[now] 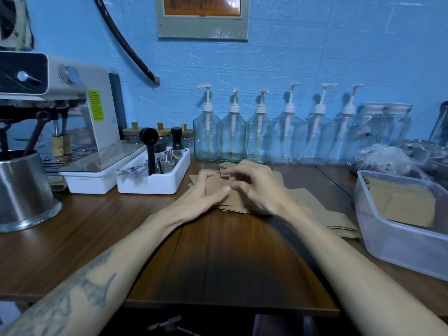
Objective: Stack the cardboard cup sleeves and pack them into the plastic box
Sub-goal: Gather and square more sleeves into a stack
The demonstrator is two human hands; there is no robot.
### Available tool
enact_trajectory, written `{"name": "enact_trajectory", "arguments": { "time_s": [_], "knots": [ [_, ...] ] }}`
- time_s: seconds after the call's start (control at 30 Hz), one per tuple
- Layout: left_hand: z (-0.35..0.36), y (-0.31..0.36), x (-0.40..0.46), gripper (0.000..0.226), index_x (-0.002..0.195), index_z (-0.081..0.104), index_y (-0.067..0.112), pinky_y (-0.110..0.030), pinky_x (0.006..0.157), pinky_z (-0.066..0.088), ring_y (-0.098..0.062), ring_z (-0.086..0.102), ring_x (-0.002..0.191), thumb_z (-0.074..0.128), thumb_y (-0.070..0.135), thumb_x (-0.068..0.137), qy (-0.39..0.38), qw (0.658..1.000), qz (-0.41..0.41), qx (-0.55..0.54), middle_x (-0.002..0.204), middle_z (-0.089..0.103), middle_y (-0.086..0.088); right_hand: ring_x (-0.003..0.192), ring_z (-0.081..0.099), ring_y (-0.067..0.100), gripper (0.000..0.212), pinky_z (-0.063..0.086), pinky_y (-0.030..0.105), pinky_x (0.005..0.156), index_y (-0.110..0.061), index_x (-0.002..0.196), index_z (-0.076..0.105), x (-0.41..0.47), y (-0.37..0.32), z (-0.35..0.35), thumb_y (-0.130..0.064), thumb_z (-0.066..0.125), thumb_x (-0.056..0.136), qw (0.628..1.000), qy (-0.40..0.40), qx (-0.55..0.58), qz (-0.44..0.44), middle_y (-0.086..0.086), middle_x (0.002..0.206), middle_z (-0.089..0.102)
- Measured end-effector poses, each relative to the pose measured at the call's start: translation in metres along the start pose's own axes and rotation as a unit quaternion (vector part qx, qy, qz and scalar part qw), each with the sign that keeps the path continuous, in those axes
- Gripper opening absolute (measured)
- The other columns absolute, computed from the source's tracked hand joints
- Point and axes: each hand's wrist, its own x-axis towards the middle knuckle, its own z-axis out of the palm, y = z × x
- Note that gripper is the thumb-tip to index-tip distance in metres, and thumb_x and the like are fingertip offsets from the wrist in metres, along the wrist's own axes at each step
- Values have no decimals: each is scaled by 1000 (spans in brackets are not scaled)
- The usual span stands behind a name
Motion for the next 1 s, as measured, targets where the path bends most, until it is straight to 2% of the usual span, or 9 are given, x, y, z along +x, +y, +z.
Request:
{"name": "enact_trajectory", "arguments": {
  "time_s": [0.07, 0.17, 0.27, 0.33, 0.5, 0.57, 0.7, 0.83, 1.0],
  "knots": [
    [1, -3, 1, 50, 123, 36, 37, -36, 94, 50, -9, 59, 108, 66, 53, 86, 9, 999, 30, 16, 119, 55, 6, 95, 54, -2, 41, 39, 8, 88, -16, 124, 67, 0, -2, 4, 3, 67, 87, 1000, -5, 3, -11, -5, 102, 60],
    [0, -5, 4, 32, 112, 42, 36, -38, 90, 52, -10, 58, 100, 66, 29, 92, 32, 998, 51, 21, 108, 56, 9, 113, 46, 8, 55, 33, 14, 96, -23, 137, 56, 0, 5, -2, -8, 71, 86, 1000, 1, -19, 8, -4, 119, 52],
    [-2, -4, 4, 32, 106, 41, 40, -31, 83, 52, -10, 58, 95, 64, 22, 94, 26, 998, 50, -1, 105, 57, 8, 135, 31, 14, 77, 25, 34, 116, -28, 153, 30, -6, 25, -15, -24, 72, 88, 995, -33, -26, 88, -2, 142, 41],
    [-1, -3, 4, 33, 107, 41, 40, -33, 87, 52, -13, 59, 99, 64, 20, 94, 17, 999, 45, -17, 107, 58, 7, 147, 19, 17, 83, 16, 41, 121, -29, 157, 11, -13, 35, -18, -26, 65, 94, 987, -81, -12, 135, 0, 158, 29],
    [5, 0, 3, 36, 118, 39, 27, -36, 92, 48, -18, 53, 104, 65, 25, 94, 7, 999, 48, -9, 109, 52, 3, 151, 1, 14, 84, 5, 33, 120, -28, 156, -11, -12, 29, 4, -18, 51, 100, 983, -129, 41, 125, -3, 166, -2],
    [3, 0, 3, 31, 117, 40, 31, -40, 94, 46, -19, 54, 104, 62, 27, 95, 25, 998, 53, 13, 108, 53, 4, 149, 11, 16, 75, 11, 27, 116, -24, 157, 1, -9, 25, 8, -15, 49, 101, 987, -119, 26, 107, -3, 163, 7],
    [-1, 1, 2, 26, 109, 45, 44, -42, 95, 49, -14, 59, 103, 61, 27, 96, 43, 997, 55, 17, 107, 60, 7, 130, 43, 22, 46, 30, 27, 106, -14, 143, 47, -6, 26, -1, -16, 57, 98, 992, -87, -65, 56, 6, 138, 49],
    [-2, 2, 3, 26, 116, 49, 34, -49, 97, 49, -20, 60, 106, 62, 25, 95, 48, 997, 57, 24, 112, 61, 2, 126, 47, 21, 42, 38, 38, 106, -15, 137, 54, -6, 26, -4, -17, 62, 95, 994, -85, -41, 61, 3, 136, 55],
    [-4, 4, 0, 26, 118, 50, 31, -52, 91, 50, -33, 61, 98, 62, 26, 95, 64, 997, 42, 13, 109, 64, -2, 102, 58, 9, 45, 47, 30, 93, -32, 132, 59, -7, 39, -14, -35, 71, 88, 993, -49, 16, 108, -7, 119, 62]
  ]
}}
